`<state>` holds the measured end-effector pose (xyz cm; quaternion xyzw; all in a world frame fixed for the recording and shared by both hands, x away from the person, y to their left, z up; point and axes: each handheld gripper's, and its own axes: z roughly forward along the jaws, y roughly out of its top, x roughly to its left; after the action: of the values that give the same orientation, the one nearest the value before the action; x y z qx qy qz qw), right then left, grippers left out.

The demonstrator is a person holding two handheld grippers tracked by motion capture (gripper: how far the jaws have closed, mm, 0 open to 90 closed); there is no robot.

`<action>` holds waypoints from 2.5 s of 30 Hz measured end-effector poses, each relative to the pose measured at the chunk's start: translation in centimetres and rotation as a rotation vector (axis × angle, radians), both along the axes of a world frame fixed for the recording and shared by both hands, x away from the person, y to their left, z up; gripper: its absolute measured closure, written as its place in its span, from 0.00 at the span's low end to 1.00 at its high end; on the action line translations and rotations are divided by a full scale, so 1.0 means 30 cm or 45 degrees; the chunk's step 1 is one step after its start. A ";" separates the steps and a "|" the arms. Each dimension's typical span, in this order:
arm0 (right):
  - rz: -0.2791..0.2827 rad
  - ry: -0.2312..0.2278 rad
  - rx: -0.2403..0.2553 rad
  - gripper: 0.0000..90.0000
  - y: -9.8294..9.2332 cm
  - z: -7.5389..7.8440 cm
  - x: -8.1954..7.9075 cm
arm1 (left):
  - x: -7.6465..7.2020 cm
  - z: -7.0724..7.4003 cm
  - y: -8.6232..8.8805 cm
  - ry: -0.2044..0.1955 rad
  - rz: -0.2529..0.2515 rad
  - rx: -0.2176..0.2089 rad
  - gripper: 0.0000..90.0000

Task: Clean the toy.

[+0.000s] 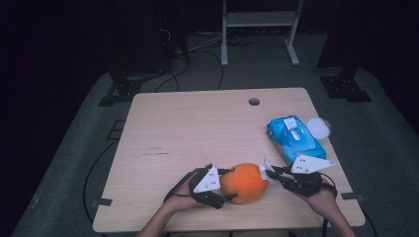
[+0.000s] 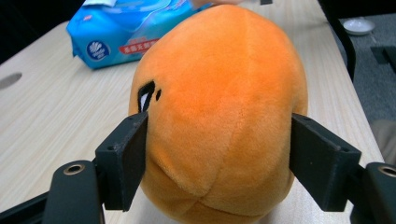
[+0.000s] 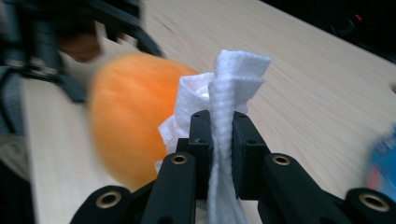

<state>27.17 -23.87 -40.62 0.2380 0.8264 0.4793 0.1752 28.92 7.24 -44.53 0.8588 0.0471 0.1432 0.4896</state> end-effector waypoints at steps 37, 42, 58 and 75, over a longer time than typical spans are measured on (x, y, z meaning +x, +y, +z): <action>0.009 -0.055 -0.116 0.88 0.040 -0.018 -0.003 | 0.040 -0.011 0.020 0.170 0.100 -0.060 0.26; -0.055 -0.016 -0.122 0.88 0.002 -0.046 0.007 | 0.046 -0.013 0.020 0.189 0.109 -0.079 0.26; 0.015 -0.071 -0.095 0.88 0.060 -0.021 -0.009 | 0.043 -0.011 0.012 0.196 0.109 -0.112 0.27; 0.067 -0.118 -0.101 0.88 0.125 -0.001 -0.037 | 0.031 -0.018 0.001 0.140 0.031 -0.130 0.16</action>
<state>26.06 -20.13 -40.66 0.1866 0.8418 0.4611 0.2097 29.86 7.27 -45.07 0.8386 0.0917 0.0992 0.5278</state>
